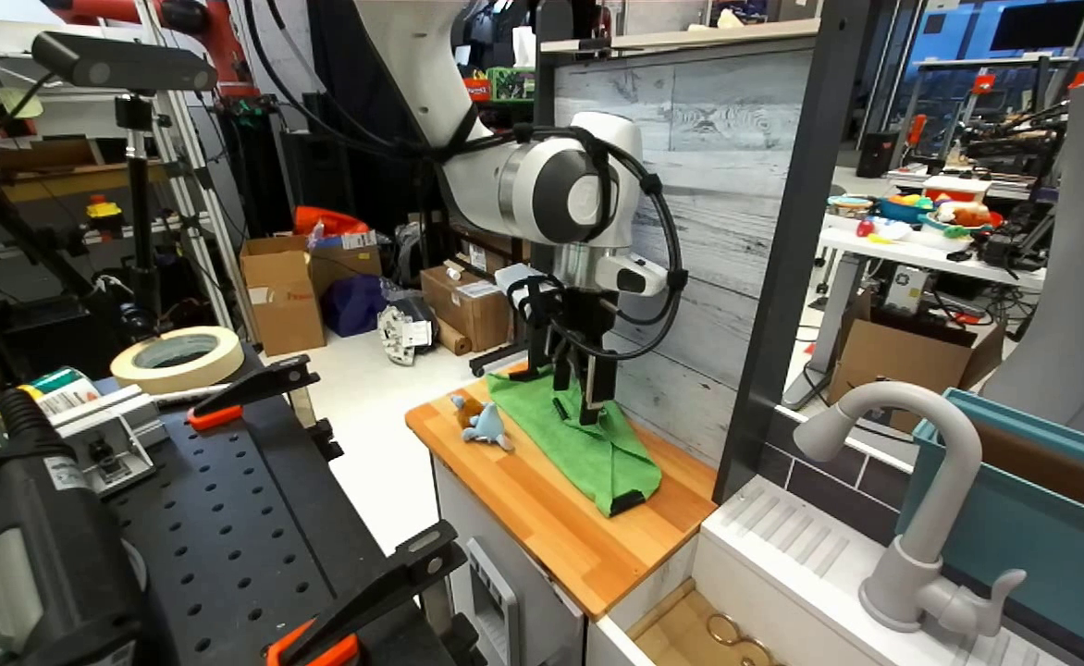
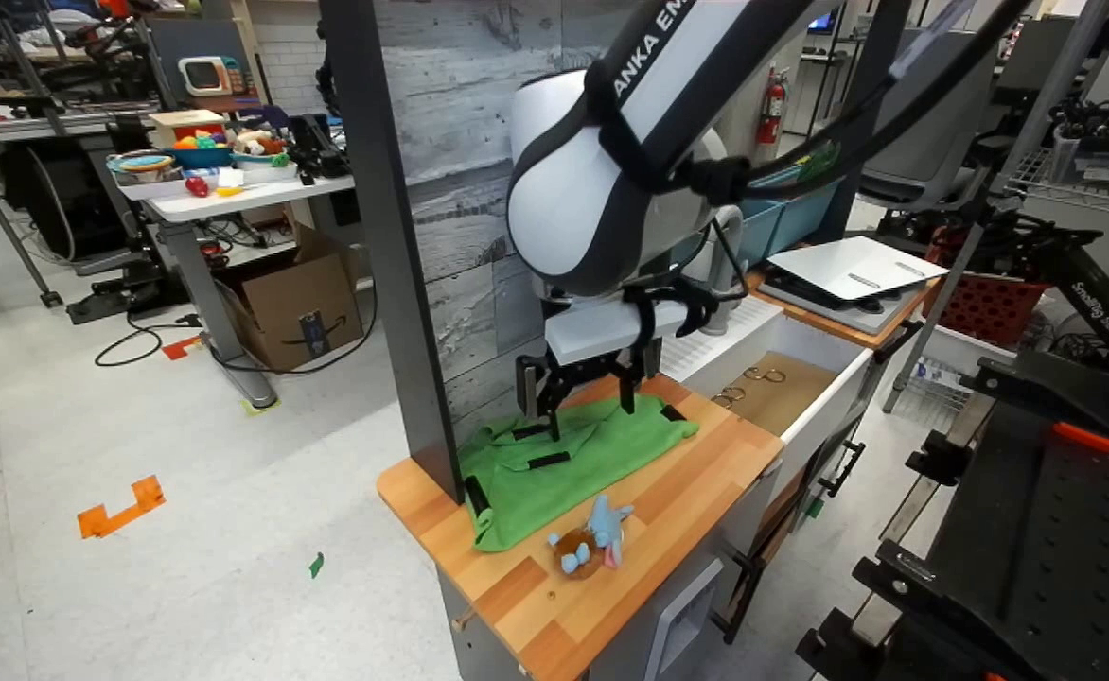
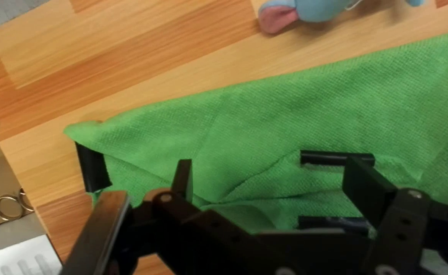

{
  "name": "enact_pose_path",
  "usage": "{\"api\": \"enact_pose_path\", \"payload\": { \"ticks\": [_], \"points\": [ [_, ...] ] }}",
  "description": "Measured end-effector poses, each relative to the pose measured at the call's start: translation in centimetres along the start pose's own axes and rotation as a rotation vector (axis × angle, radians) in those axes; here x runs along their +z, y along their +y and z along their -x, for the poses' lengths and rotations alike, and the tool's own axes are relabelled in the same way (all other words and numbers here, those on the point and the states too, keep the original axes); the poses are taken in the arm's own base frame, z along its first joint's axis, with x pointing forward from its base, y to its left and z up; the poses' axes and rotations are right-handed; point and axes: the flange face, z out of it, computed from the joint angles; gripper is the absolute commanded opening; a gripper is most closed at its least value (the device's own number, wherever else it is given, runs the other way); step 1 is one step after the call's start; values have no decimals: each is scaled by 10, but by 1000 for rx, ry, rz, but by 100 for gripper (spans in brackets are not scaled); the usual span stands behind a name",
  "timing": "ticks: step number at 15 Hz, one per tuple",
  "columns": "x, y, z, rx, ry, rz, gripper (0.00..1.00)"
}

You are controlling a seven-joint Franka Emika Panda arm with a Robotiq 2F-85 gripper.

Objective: Move the green towel to the right

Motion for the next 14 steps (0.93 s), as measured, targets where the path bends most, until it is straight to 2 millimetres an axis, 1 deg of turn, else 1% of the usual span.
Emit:
{"api": "enact_pose_path", "payload": {
  "ticks": [4,8,11,14],
  "points": [
    [26,-6,-7,-19,-9,7,100],
    [46,-3,-13,-19,-4,22,100],
    [53,8,-17,-15,3,45,100],
    [56,26,-25,-6,14,80,100]
  ]
}}
